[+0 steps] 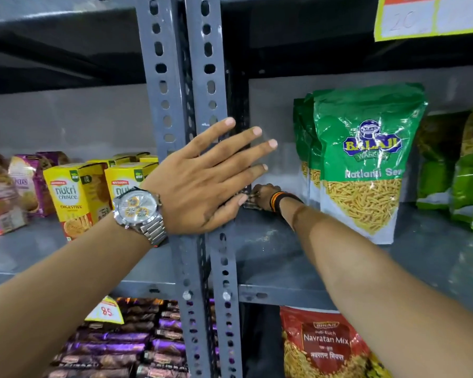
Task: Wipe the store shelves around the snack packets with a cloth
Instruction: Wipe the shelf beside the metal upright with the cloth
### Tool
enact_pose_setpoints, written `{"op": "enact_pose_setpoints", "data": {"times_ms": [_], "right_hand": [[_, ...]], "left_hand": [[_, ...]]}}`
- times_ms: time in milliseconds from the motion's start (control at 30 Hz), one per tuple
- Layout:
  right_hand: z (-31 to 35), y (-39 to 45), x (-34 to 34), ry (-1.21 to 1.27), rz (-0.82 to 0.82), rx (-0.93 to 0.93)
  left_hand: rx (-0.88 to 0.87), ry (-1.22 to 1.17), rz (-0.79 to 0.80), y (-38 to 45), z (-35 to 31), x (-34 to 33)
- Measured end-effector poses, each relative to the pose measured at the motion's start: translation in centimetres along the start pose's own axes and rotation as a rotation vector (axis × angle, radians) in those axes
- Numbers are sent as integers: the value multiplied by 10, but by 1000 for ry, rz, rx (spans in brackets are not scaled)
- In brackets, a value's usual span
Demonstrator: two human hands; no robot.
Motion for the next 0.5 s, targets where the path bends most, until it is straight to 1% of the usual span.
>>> {"op": "enact_pose_setpoints", "data": {"times_ms": [33, 67, 200, 433, 500], "right_hand": [[15, -25, 12, 7, 28, 23], [23, -38, 21, -14, 19, 43], [28, -54, 26, -72, 30, 118], [38, -143, 33, 37, 108, 333], [38, -172, 34, 20, 122, 406]], "left_hand": [[0, -2, -5, 0, 0, 0], [0, -5, -11, 0, 0, 0], [-5, 11, -22, 0, 0, 2], [10, 39, 25, 0, -1, 5], [22, 39, 36, -1, -1, 4]]}}
Point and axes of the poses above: each hand's wrist, its own y-axis towards the middle knuckle, its own x-axis out of the back of the hand, z = x × y, the point moved 3 cm from there along y, towards the middle knuckle, and after that the axes turned 3 degrees about x, right-handed, at the moved point
